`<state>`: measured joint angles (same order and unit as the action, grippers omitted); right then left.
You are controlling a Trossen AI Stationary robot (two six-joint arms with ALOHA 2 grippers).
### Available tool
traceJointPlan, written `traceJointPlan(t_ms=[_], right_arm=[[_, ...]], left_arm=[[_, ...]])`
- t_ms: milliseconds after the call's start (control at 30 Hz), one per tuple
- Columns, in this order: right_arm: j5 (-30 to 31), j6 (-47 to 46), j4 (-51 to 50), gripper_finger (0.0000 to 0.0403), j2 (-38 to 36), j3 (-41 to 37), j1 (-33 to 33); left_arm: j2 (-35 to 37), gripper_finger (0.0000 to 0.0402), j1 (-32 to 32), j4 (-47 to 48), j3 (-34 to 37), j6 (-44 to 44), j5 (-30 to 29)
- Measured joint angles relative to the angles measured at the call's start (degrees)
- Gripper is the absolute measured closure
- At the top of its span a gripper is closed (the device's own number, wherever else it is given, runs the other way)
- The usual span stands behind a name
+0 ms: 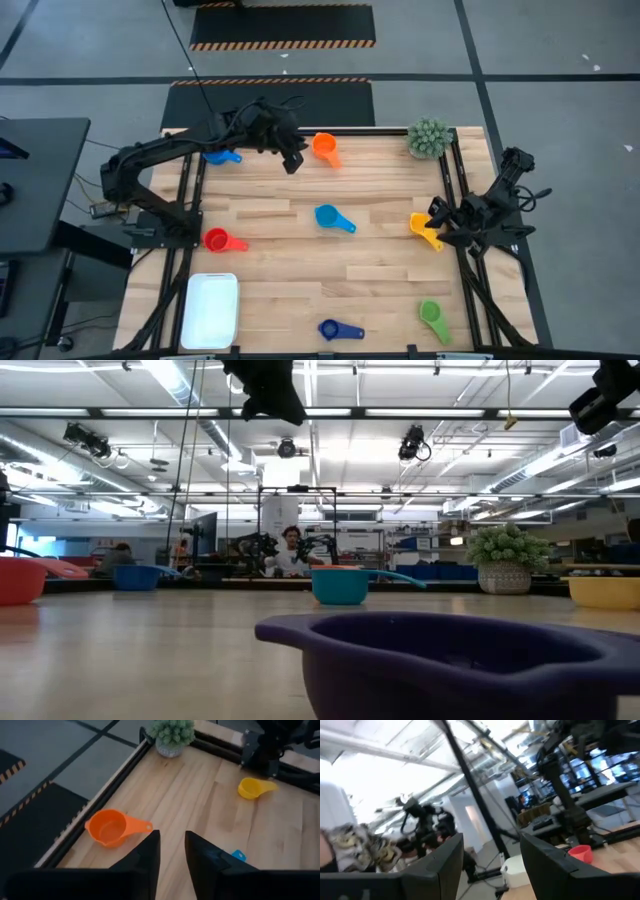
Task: Nest measuring cups in basket
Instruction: Move the orange measuring cup to the center of the table
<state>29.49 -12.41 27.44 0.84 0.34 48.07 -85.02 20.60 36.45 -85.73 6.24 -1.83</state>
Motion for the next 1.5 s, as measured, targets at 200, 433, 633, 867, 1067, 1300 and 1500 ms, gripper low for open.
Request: traceJointPlan(t_ms=[200,433,633,867,1067,1300,1500], right_arm=[[-1.18,0.53,2.52,0.0200,0.00,2.82,0.00],[-5.11,5.58,3.02,0.0200,-0.04,6.75,0.00],[-5.33,2.73,3.18,0.0200,0.00,6.91,0.00],[-3.58,1.56,3.41,0.0200,-0.01,6.95,0.00],[8.98,7.27,3.39,0.0200,0.00,6.95,0.00],[23.07,18.62,1.35,0.0200,0.00,6.97,0.02],[40.99,24.56,-0.49,0.0200,0.00,6.97,1.58]], left_arm=[[-1.68,0.0294,0.54,-1.01,-0.02,-9.76,0.95],[-7.91,0.0294,2.19,-1.56,0.02,-13.37,9.86],[-12.21,0.0294,3.41,-3.03,0.04,-17.25,10.32],[-13.43,0.0294,4.12,-3.99,0.07,-21.94,10.31],[-13.04,0.0294,4.66,-4.32,0.07,-21.91,10.47],[-13.08,0.0294,4.70,-3.99,0.07,-21.90,10.72],[-13.26,0.0294,5.04,-3.76,0.07,-23.21,10.80]])
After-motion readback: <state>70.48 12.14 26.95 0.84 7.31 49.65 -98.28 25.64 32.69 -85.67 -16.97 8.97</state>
